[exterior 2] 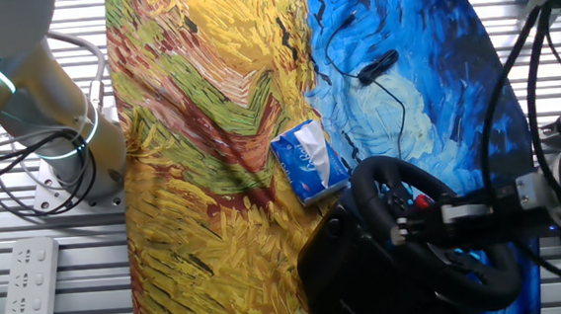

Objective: Rotate the steering wheel 90 degrees clockwise

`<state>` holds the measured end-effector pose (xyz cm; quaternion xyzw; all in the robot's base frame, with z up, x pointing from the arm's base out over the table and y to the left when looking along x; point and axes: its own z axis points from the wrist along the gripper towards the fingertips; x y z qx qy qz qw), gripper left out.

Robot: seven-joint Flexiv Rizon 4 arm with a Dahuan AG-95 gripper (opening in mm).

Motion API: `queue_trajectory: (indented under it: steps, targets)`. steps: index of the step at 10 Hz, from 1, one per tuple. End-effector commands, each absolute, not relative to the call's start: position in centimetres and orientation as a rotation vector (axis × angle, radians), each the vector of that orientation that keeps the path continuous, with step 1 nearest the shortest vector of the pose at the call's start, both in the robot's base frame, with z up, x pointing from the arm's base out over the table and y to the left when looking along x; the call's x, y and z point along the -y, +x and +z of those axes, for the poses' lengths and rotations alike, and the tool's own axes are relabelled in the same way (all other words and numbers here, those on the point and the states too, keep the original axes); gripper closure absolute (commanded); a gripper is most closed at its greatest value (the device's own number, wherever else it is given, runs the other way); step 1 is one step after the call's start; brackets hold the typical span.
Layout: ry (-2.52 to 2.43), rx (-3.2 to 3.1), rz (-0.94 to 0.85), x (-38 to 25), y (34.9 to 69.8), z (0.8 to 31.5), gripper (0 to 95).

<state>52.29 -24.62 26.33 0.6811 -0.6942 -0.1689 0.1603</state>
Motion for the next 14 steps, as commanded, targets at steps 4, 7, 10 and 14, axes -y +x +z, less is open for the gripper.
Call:
queue_trajectory:
  steps: [4, 7, 10, 14]
  targets:
    - [1.918, 2.011, -0.443, 23.1, 50.8, 26.3, 19.0]
    - [1.919, 2.012, -0.441, 23.1, 50.8, 26.3, 19.0]
    - [1.916, 2.028, -0.46, 23.1, 50.8, 26.3, 19.0]
    - [1.917, 2.053, -0.461, 23.1, 50.8, 26.3, 19.0]
